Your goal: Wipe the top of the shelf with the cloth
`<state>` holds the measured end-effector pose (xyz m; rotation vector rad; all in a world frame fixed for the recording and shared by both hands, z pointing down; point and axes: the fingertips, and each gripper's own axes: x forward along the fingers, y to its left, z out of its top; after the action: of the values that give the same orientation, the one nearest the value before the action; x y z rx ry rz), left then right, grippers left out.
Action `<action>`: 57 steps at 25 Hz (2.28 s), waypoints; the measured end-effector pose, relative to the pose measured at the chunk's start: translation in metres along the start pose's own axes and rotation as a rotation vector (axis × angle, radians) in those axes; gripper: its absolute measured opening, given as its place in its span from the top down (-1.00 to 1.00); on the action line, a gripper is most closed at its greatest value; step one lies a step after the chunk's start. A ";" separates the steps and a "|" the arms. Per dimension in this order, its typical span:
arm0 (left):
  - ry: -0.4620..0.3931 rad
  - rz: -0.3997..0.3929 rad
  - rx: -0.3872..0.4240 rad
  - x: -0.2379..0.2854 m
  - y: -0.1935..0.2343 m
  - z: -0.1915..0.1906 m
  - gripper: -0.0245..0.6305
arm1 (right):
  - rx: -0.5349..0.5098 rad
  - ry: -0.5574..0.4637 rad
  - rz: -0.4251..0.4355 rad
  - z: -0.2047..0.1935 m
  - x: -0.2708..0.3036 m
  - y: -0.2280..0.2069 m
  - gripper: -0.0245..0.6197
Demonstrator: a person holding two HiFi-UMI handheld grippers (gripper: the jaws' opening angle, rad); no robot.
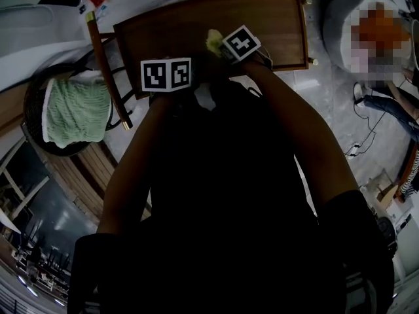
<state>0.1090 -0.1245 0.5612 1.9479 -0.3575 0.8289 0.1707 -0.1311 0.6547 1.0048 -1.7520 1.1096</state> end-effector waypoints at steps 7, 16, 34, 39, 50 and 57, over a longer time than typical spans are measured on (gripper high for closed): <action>0.032 -0.035 0.025 0.039 -0.037 0.003 0.89 | 0.125 -0.035 -0.048 -0.052 -0.038 -0.065 0.78; 0.046 -0.059 0.058 0.057 -0.065 0.003 0.89 | 0.326 -0.048 -0.228 -0.108 -0.086 -0.140 0.78; -0.054 -0.065 0.038 0.006 -0.062 -0.005 0.89 | 0.599 -0.062 -0.549 -0.149 -0.134 -0.189 0.79; -0.099 -0.081 0.009 -0.051 -0.040 -0.016 0.89 | 0.381 -0.236 -0.314 -0.042 -0.108 -0.083 0.79; -0.132 -0.070 -0.047 -0.165 0.021 -0.070 0.89 | 0.064 -0.249 0.131 0.093 0.029 0.188 0.79; -0.113 -0.031 -0.054 -0.201 0.066 -0.096 0.89 | -0.050 -0.136 0.144 0.101 0.099 0.252 0.79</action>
<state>-0.1124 -0.0935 0.4979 1.9495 -0.4118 0.6848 -0.1151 -0.1706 0.6450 0.9544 -1.9777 1.1028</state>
